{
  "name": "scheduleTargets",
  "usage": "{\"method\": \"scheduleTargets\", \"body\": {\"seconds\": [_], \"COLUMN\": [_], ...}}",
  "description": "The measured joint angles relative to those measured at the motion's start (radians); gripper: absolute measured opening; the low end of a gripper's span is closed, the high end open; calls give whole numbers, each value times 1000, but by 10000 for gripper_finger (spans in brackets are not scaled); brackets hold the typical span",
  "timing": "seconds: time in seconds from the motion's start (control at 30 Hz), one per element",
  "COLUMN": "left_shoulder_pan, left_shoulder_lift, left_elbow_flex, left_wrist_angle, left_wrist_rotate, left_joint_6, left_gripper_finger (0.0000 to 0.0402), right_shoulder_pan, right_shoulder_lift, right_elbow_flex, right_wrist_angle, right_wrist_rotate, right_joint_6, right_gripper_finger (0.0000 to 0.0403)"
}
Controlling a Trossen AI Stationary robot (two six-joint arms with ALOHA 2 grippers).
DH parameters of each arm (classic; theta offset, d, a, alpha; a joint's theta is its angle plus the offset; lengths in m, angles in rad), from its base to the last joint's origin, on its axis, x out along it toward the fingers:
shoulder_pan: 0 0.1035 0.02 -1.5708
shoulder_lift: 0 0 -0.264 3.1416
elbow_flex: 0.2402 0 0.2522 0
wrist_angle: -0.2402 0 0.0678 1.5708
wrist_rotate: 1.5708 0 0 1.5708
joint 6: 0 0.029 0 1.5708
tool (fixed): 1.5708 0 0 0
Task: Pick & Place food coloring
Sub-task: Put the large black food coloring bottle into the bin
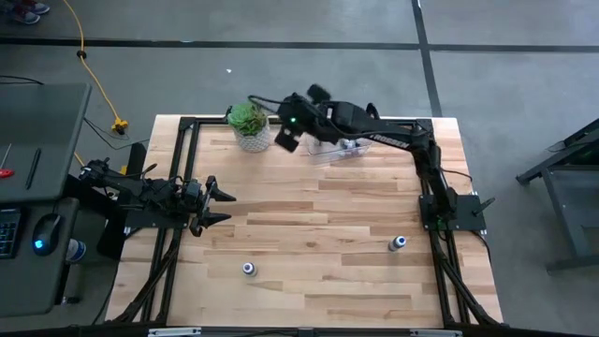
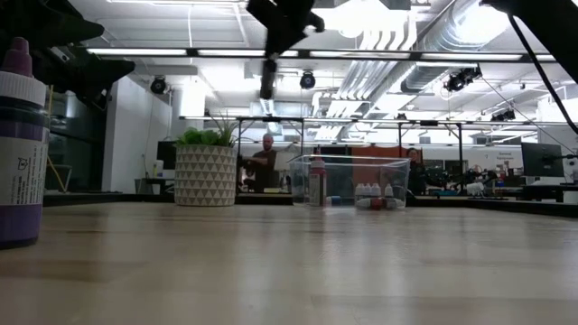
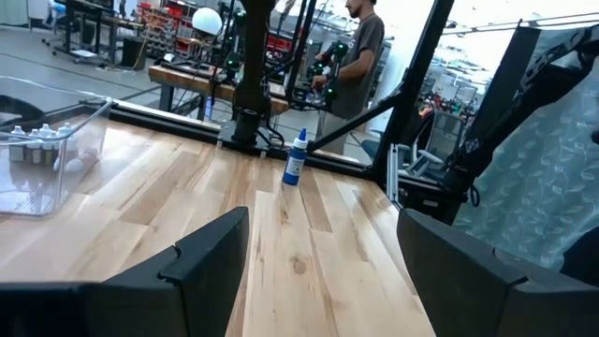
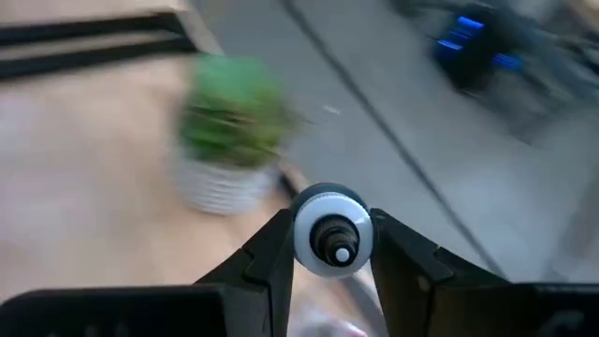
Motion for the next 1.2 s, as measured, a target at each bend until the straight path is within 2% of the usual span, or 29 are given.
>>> {"method": "scheduleTargets", "body": {"seconds": [0.13, 0.23, 0.5, 0.67, 0.8, 1.0, 1.2], "left_shoulder_pan": [0, 0, 0, 0, 0, 0, 0], "left_shoulder_lift": [0, 0, 0, 0, 0, 0, 0], "left_elbow_flex": [0, 0, 0, 0, 0, 0, 0], "left_wrist_angle": [0, 0, 0, 0, 0, 0, 0], "left_wrist_rotate": [0, 0, 0, 0, 0, 0, 0], "left_joint_6": [0, 0, 0, 0, 0, 0, 0], "left_gripper_finger": [271, 271, 271, 271, 271, 271, 271], "right_shoulder_pan": [-33, -75, -207, -292, -341, -382, -382], "right_shoulder_lift": [-18, -27, -64, -70, -70, -70, -72], "right_elbow_flex": [0, 0, 0, -3, -27, -149, -311], "right_wrist_angle": [-108, -201, -317, -336, -348, -344, -232], "right_wrist_rotate": [146, 142, 61, -71, -106, -202, -270], "right_joint_6": [52, 110, 233, 296, 312, 340, 348], "right_gripper_finger": [108, 108, 108, 108, 108, 108, 108]}}
